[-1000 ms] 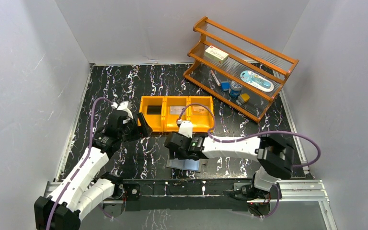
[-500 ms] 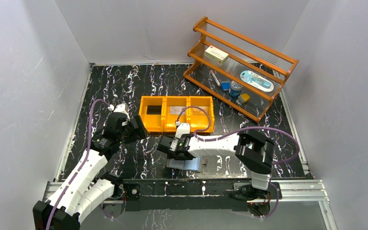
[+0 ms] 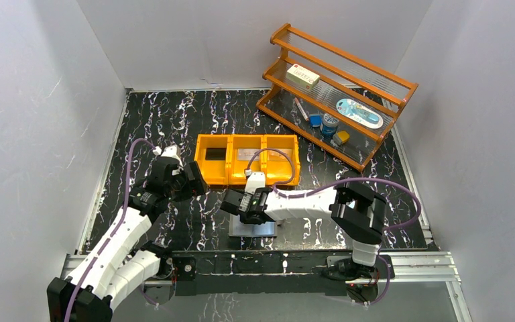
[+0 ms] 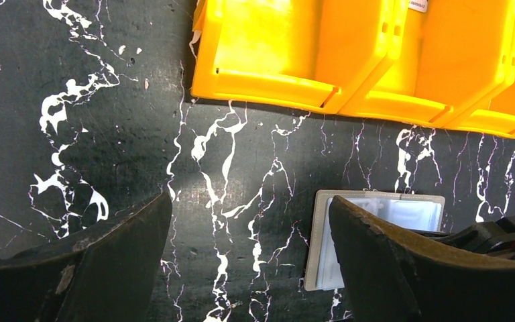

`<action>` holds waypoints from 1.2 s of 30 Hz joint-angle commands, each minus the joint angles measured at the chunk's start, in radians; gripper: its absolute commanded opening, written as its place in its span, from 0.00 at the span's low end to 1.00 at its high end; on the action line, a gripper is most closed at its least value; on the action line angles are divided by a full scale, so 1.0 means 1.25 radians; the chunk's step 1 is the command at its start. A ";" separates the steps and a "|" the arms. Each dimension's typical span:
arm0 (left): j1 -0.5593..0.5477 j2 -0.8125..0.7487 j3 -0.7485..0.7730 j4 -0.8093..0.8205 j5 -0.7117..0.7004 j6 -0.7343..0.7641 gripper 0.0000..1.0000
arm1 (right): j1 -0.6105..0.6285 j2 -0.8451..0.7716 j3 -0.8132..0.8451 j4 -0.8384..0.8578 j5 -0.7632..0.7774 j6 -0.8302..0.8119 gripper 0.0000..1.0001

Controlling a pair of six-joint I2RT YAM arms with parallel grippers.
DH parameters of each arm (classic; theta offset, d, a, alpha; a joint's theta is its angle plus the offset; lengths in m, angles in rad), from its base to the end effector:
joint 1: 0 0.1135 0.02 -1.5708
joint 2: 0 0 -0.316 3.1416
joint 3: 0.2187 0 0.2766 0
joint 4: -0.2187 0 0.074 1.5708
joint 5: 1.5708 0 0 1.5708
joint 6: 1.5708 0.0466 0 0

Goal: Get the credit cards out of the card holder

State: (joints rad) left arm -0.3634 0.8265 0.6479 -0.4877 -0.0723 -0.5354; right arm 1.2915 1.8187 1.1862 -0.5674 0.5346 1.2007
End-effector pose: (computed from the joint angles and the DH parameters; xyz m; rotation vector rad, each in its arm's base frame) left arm 0.1666 -0.0598 0.2826 -0.2343 2.2543 -0.4045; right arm 0.1309 0.3704 0.2023 0.0149 2.5161 0.2272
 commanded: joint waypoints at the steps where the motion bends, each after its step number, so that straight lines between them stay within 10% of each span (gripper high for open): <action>1: -0.001 0.004 -0.001 0.000 0.025 0.000 0.86 | 0.004 -0.036 -0.019 0.041 -0.010 -0.035 0.20; 12: -0.002 0.045 -0.019 0.049 0.116 -0.017 0.85 | 0.000 -0.090 -0.059 0.116 -0.037 -0.106 0.00; 23: -0.002 0.014 -0.031 0.041 0.061 -0.051 0.85 | 0.006 -0.091 -0.006 0.120 -0.095 -0.196 0.67; 36: -0.001 -0.034 -0.029 -0.002 -0.009 -0.066 0.86 | 0.026 0.057 0.091 -0.015 -0.049 -0.143 0.72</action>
State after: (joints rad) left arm -0.3637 0.7967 0.6106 -0.4641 -0.0631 -0.6132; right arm 1.3182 1.8717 1.2507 -0.5072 0.4381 0.9897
